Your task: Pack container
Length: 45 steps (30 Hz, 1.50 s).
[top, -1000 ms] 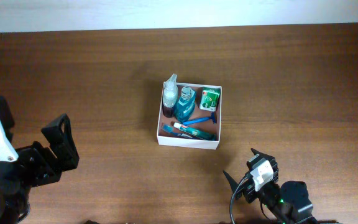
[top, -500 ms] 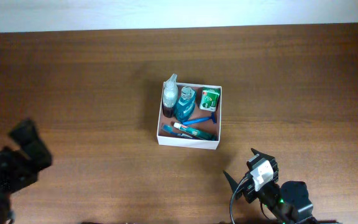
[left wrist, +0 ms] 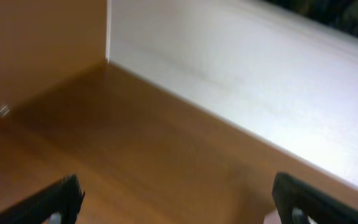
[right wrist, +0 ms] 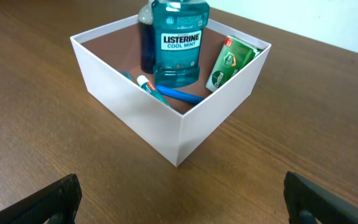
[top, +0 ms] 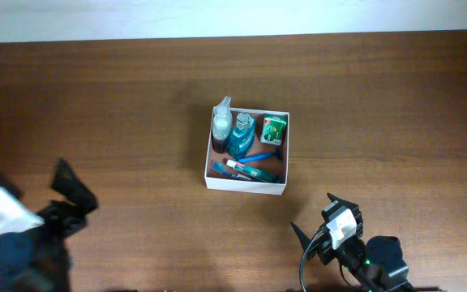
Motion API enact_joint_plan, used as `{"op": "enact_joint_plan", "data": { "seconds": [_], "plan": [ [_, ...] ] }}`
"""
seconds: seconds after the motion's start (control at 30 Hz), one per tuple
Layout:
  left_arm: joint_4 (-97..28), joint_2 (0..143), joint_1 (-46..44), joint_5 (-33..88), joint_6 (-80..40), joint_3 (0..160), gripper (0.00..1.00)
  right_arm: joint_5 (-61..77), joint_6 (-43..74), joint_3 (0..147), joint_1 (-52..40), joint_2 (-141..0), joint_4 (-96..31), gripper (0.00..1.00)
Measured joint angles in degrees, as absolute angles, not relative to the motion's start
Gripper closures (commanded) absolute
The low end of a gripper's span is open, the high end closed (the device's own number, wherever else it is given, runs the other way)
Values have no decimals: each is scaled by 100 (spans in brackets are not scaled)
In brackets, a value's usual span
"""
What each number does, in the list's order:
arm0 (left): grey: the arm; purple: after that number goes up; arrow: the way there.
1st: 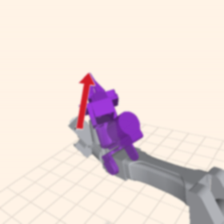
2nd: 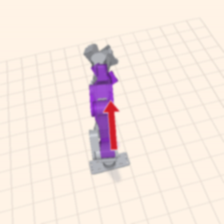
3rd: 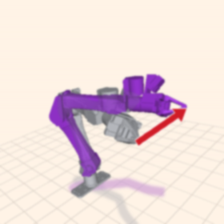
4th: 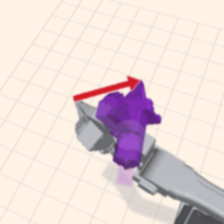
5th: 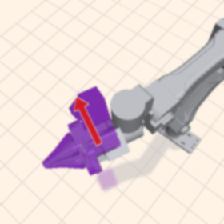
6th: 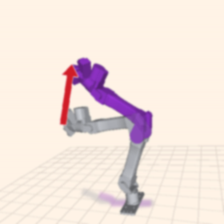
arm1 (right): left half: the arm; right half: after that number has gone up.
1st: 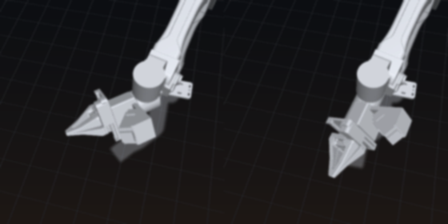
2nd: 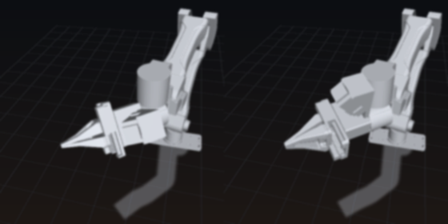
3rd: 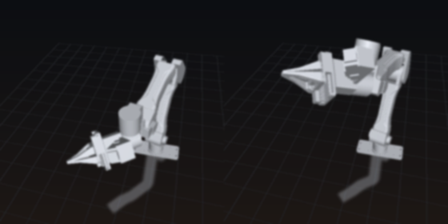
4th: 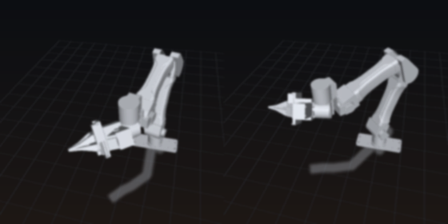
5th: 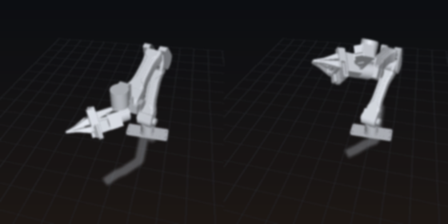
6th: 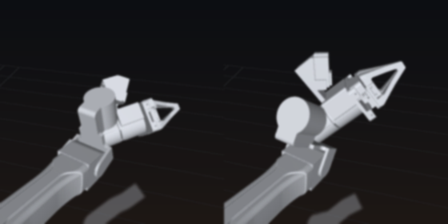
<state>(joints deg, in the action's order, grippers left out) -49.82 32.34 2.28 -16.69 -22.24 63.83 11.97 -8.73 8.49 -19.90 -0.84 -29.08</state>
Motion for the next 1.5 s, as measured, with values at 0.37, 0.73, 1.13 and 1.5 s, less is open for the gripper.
{"op": "enact_joint_plan", "data": {
  "seconds": [0.37,0.73,1.13,1.5],
  "plan": [
    [-3422,1640,228,-696,-2231,2598,1,1197,-871,849,-1990,-84,-2906,1],
    [-3076,845,228,-440,-2661,1280,1,1197,-873,849,-1990,-84,-2908,1],
    [-3052,646,228,-421,-2692,869,1,1197,-873,849,-1990,-84,-2908,1],
    [-3052,646,228,-421,-2709,869,0,1197,-880,849,-1990,-84,-2908,1]
  ]
}}
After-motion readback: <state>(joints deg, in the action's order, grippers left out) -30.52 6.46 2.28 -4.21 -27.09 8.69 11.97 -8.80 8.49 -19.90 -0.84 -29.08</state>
